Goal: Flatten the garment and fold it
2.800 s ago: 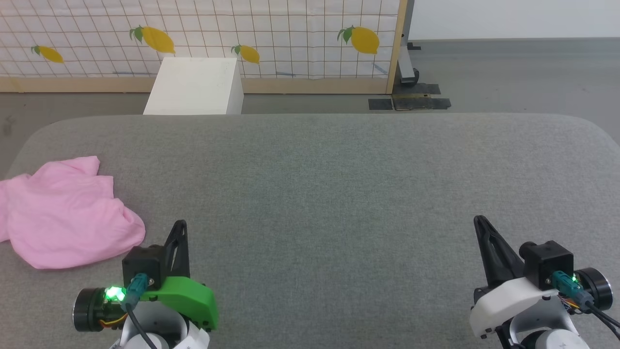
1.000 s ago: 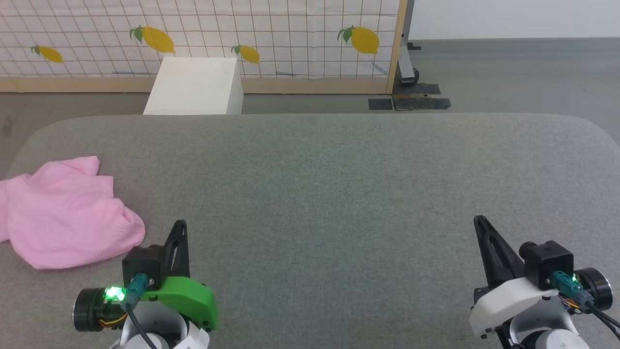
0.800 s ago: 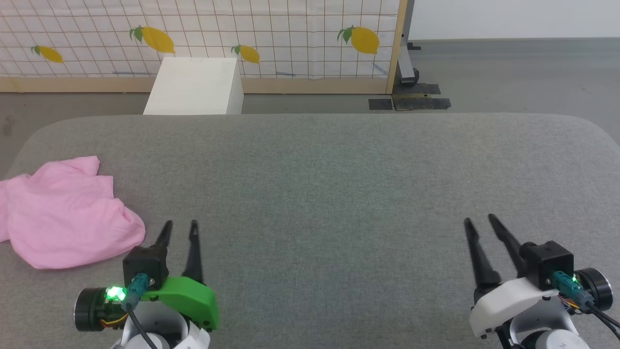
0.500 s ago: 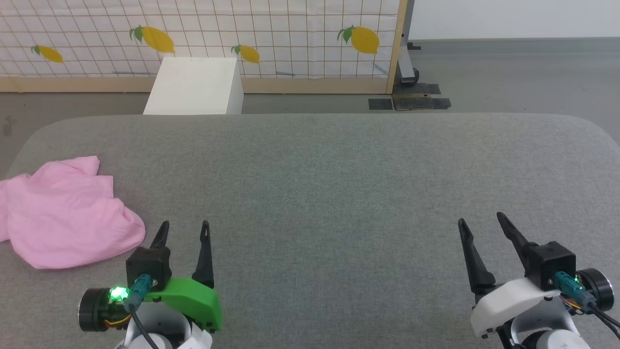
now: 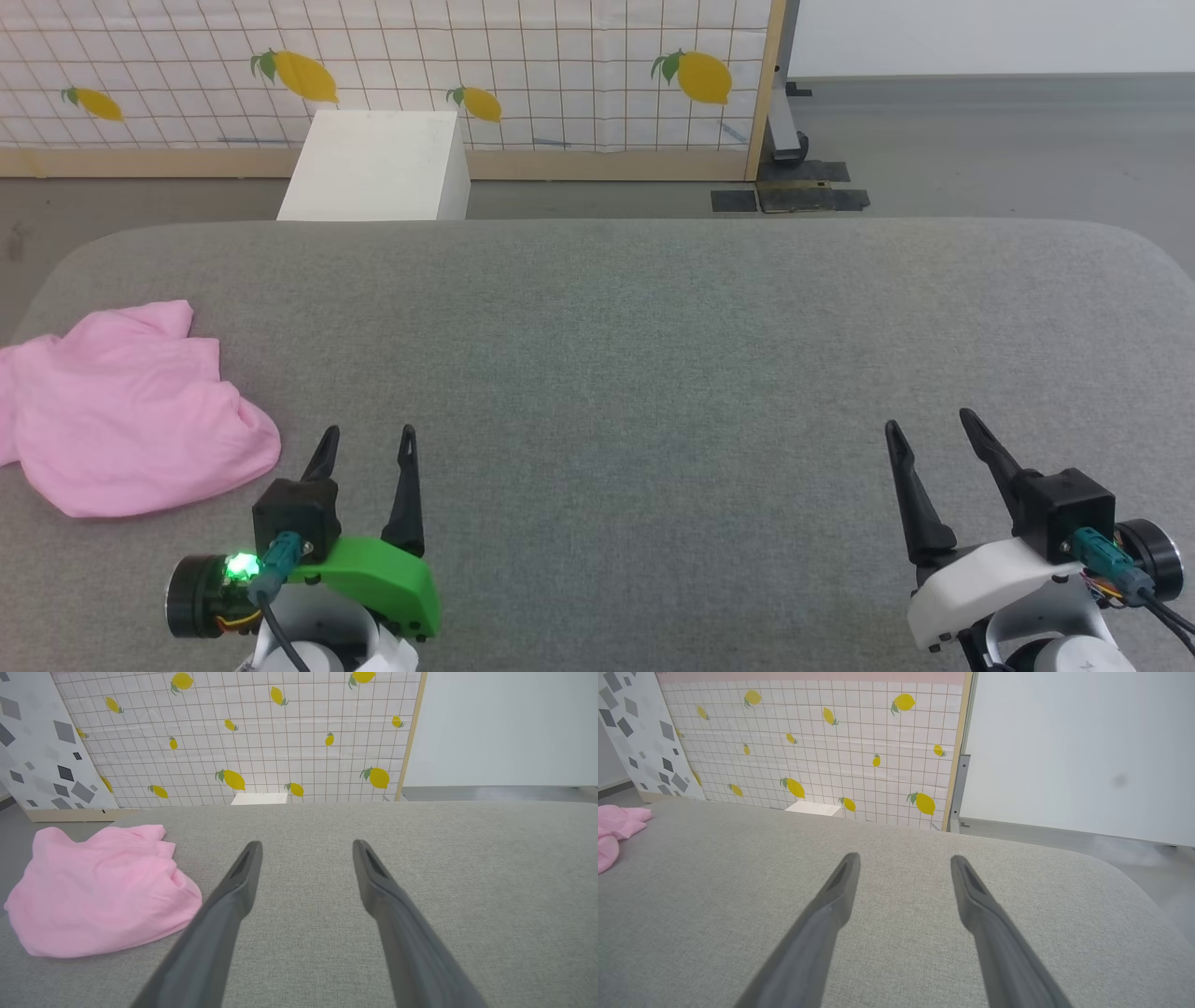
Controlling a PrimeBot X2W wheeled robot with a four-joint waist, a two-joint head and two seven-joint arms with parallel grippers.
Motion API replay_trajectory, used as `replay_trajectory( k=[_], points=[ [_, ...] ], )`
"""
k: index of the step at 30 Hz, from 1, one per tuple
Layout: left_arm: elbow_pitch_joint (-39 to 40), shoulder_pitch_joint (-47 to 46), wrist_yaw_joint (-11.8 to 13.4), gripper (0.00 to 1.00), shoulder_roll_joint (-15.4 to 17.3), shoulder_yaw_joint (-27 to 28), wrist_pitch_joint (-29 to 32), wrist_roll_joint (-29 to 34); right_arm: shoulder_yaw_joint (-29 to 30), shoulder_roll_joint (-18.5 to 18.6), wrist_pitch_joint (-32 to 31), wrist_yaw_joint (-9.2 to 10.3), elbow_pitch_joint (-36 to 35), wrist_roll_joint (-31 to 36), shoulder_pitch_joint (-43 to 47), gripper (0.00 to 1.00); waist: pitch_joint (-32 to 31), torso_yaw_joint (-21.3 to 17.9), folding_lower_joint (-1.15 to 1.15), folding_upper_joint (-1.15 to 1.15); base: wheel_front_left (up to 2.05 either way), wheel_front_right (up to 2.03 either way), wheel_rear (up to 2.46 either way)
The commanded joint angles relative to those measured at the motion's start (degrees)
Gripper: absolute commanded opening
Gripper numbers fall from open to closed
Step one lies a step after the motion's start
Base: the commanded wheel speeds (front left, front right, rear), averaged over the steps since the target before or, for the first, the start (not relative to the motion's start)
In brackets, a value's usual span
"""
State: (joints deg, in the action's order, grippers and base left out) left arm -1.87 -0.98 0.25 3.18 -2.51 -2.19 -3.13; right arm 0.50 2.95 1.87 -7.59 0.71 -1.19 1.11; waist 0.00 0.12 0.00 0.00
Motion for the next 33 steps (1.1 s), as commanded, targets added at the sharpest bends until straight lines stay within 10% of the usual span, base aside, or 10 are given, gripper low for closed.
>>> replay_trajectory(
  k=[1,33],
  points=[
    [-0.4,-1.0,0.3,1.0,0.0,-0.2,-0.7,-0.8,0.2,0.0,0.6,0.02,0.2,-0.6,-0.3,1.0,0.0,0.0,0.0,0.0,0.0,0.0,0.0],
    [-1.9,-1.0,2.1,1.0,1.4,-1.9,-3.9,-5.9,0.9,0.0,4.1,0.04,1.7,-3.2,-0.5,1.0,-0.3,0.3,0.0,0.0,0.0,0.0,0.0]
  ],
)
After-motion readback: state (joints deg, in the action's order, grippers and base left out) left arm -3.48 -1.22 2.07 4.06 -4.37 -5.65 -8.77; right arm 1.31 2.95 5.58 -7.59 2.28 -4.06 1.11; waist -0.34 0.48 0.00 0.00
